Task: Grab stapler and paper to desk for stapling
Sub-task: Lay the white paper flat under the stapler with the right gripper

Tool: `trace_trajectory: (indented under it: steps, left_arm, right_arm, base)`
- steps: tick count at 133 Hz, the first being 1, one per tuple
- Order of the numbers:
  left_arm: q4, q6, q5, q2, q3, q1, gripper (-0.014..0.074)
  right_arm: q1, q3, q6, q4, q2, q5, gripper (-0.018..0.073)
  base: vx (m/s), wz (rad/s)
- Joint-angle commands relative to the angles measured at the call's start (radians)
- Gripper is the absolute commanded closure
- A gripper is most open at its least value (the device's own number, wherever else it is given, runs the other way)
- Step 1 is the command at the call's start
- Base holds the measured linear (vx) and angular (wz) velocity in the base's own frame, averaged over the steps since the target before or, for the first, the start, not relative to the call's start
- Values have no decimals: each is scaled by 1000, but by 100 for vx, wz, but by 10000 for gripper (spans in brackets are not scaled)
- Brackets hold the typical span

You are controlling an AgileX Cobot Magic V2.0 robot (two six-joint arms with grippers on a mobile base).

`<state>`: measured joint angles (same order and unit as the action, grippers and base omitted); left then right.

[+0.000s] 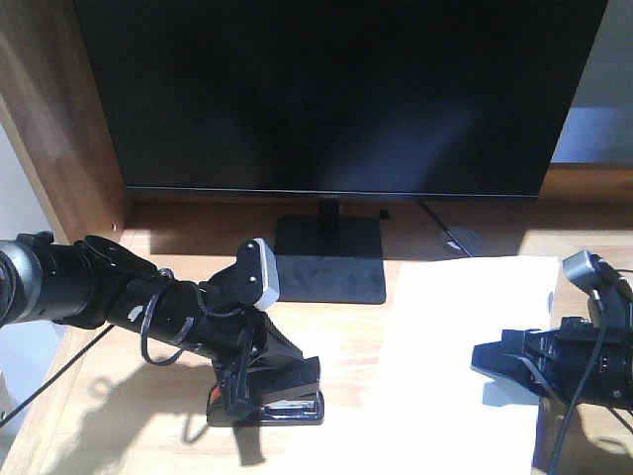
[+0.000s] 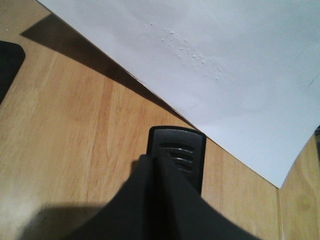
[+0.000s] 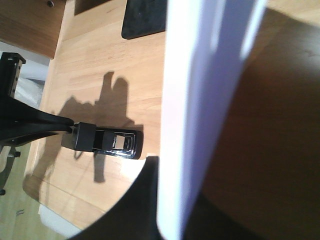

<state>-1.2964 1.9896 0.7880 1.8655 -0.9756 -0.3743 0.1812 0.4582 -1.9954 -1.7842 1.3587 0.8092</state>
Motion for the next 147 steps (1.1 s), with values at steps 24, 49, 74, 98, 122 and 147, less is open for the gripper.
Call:
trace_trajectory:
  steps: [24, 49, 74, 98, 122, 147]
  left_arm:
    - [-50, 0, 35, -40, -24, -4, 603]
    - [-50, 0, 35, -40, -24, -4, 603]
    - [-50, 0, 35, -40, -24, -4, 603]
    - [-50, 0, 35, -40, -24, -4, 603]
    - [-50, 0, 35, -40, -24, -4, 603]
    - [-50, 0, 35, -40, -24, -4, 603]
  right_arm:
    - [8, 21, 47, -14, -14, 106, 562]
    - [8, 21, 108, -14, 34, 195, 562]
    - [4, 21, 153, -11, 85, 239, 562]
    - [-88, 22, 213, -10, 118, 247, 562]
    - [-194, 25, 201, 30, 153, 137, 562]
    - [-204, 25, 196, 109, 218, 83, 562]
  base:
    - [0, 0]
    - [0, 0]
    - [0, 0]
    - [0, 0]
    - [0, 0]
    - [0, 0]
